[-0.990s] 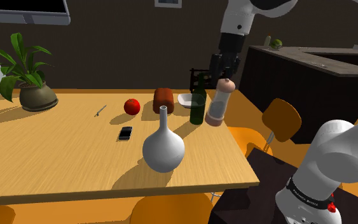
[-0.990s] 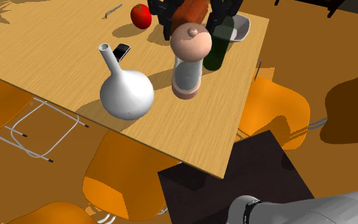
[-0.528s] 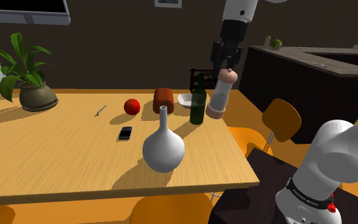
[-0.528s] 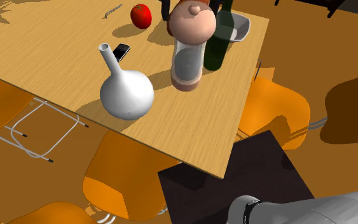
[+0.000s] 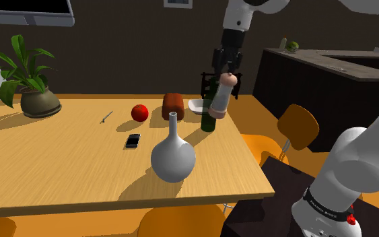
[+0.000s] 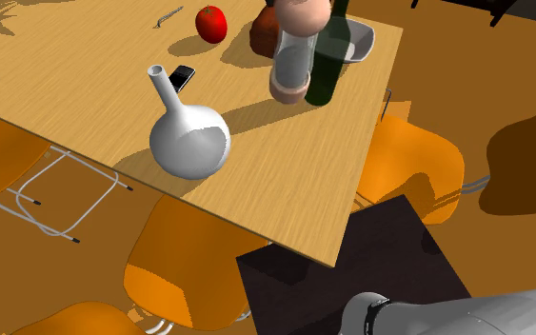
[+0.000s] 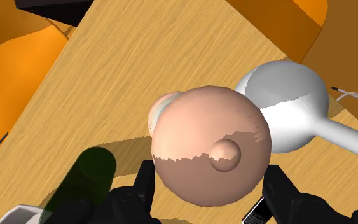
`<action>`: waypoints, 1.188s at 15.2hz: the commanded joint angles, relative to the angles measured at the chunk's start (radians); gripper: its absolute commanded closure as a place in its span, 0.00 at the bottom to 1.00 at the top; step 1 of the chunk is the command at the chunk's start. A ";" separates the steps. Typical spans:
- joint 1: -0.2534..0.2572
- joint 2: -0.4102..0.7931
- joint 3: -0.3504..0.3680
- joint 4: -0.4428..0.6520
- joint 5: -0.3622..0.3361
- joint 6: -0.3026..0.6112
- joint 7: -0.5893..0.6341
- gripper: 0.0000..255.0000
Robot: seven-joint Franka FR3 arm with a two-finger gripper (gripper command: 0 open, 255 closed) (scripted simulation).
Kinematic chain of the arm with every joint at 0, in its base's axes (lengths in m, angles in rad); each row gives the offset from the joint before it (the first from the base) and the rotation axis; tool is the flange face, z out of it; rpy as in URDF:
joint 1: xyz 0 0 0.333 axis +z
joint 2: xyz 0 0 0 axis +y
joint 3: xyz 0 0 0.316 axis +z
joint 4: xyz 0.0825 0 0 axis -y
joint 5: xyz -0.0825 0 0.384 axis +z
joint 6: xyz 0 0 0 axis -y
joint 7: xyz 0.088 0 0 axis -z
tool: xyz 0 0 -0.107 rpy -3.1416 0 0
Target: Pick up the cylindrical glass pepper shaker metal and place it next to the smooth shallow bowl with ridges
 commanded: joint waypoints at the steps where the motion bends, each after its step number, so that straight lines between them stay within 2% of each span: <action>1: -0.009 0.056 -0.017 0.029 -0.006 0.024 -0.029 1.00; 10: -0.054 0.342 -0.082 0.247 -0.009 0.075 -0.147 1.00; 18: -0.108 0.645 -0.117 0.564 0.015 0.048 -0.232 1.00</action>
